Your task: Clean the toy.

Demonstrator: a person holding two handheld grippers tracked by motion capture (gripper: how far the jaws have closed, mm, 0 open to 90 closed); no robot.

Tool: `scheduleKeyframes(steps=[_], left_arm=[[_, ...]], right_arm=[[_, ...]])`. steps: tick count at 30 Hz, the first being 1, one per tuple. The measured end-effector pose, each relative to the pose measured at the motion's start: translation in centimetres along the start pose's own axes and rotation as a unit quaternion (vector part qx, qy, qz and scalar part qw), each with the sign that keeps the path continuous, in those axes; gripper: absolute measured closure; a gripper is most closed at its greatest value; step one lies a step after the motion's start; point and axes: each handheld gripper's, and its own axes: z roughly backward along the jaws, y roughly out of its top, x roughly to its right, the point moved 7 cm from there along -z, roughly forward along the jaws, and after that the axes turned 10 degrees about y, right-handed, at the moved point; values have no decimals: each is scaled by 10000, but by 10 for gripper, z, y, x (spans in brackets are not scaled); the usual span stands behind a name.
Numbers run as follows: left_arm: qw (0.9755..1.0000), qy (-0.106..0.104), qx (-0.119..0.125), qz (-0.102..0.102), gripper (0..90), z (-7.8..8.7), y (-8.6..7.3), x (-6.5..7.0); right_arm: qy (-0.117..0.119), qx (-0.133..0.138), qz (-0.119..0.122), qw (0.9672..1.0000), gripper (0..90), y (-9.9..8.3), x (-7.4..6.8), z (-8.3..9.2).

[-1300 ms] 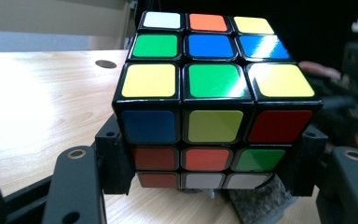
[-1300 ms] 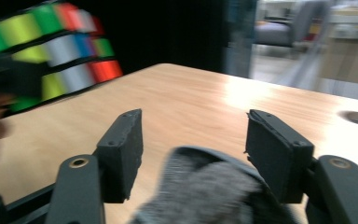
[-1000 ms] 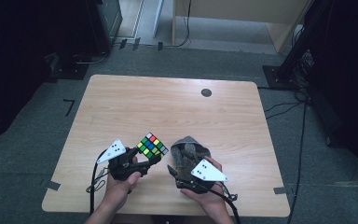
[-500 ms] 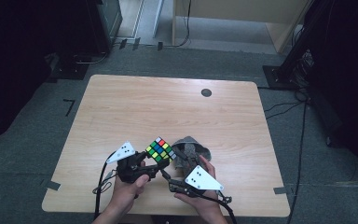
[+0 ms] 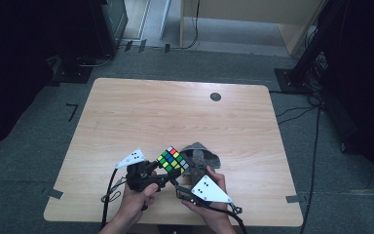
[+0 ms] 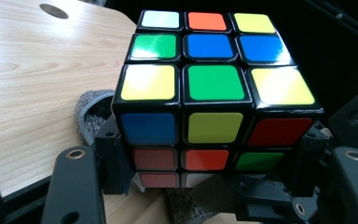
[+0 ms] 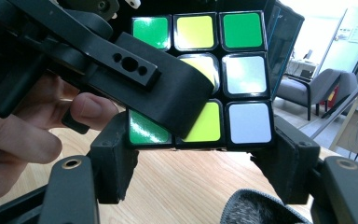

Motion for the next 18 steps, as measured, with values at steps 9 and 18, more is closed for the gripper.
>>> scheduleKeyframes(steps=[9,18], left_arm=[[9991,11,416,-101,164,16,16,-9],[9854,660,396,-1517,136,15,5,-29]], right_arm=[[28,-282,-272,9992,343,-5,10,5],[-249,-633,-975,9929,343,-7,43,27]])
